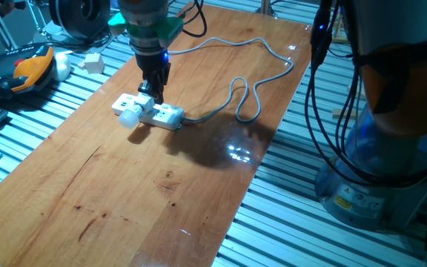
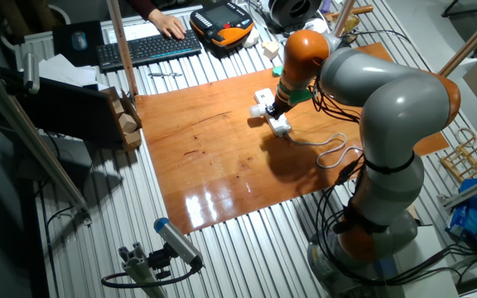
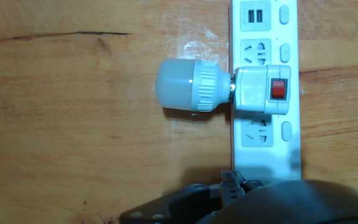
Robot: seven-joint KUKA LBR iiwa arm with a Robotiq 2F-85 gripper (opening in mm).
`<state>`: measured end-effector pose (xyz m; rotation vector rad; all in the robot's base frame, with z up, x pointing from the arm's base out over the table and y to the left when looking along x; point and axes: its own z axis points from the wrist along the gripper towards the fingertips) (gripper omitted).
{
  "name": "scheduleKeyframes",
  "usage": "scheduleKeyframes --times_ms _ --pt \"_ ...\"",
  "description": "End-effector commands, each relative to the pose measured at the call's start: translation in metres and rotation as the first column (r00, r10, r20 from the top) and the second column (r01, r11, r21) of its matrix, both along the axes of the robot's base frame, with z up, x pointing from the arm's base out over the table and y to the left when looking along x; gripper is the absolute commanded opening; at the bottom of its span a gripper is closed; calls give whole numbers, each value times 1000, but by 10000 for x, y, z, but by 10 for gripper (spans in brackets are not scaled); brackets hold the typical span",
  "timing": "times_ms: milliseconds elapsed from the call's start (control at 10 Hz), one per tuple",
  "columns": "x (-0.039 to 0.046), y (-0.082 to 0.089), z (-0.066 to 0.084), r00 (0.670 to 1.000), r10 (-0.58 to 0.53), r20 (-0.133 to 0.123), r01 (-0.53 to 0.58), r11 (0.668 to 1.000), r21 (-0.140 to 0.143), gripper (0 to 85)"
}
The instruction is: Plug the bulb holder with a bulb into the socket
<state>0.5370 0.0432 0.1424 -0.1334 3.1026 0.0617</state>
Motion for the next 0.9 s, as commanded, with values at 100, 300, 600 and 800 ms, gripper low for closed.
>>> scheduleKeyframes --times_ms 100,300,600,800 --pt "5 20 -9 1000 -4 -6 4 1000 8 0" --pt "6 70 38 1000 -14 -13 15 999 37 0" --pt "-31 96 118 999 28 40 -27 1000 -5 0" --pt "-21 81 139 998 45 41 -44 999 -24 0"
